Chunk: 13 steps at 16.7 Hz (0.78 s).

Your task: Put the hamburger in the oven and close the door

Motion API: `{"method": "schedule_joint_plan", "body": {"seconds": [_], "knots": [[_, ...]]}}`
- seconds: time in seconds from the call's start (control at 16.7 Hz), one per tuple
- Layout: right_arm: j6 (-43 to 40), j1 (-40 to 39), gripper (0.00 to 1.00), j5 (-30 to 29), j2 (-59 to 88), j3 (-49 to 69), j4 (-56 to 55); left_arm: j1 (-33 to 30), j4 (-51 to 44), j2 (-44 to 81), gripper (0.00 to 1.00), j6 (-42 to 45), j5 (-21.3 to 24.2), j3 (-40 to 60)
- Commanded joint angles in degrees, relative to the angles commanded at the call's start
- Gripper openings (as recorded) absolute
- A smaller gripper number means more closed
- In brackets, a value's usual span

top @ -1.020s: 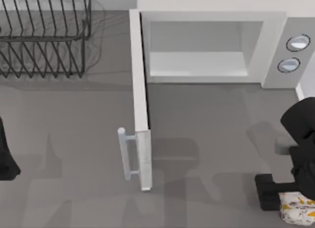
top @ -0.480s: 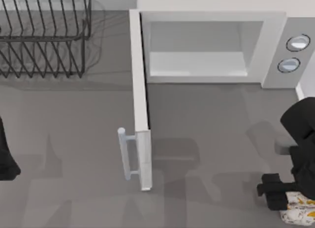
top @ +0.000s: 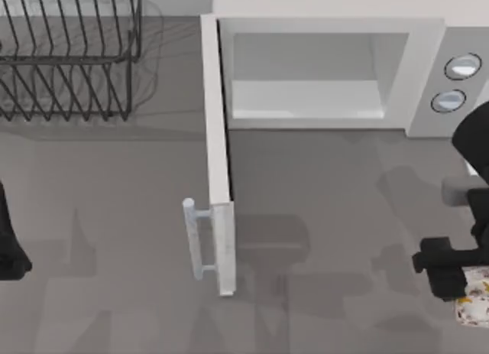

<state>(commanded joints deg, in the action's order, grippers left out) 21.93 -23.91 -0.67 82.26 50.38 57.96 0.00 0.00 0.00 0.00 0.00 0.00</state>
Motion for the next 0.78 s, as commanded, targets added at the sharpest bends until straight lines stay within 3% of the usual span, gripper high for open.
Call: {"method": "schedule_joint_plan", "body": {"seconds": [0.3, 0.78], "knots": [[-0.3, 0.2, 0.00, 0.0, -3.4, 4.3, 6.3, 0.0, 0.0, 0.0, 1.00, 0.0, 0.0, 0.0], [-0.5, -1.0, 0.00, -2.4, 0.6, 6.4, 0.4, 0.0, 0.0, 0.0, 1.00, 0.0, 0.0, 0.0]]}}
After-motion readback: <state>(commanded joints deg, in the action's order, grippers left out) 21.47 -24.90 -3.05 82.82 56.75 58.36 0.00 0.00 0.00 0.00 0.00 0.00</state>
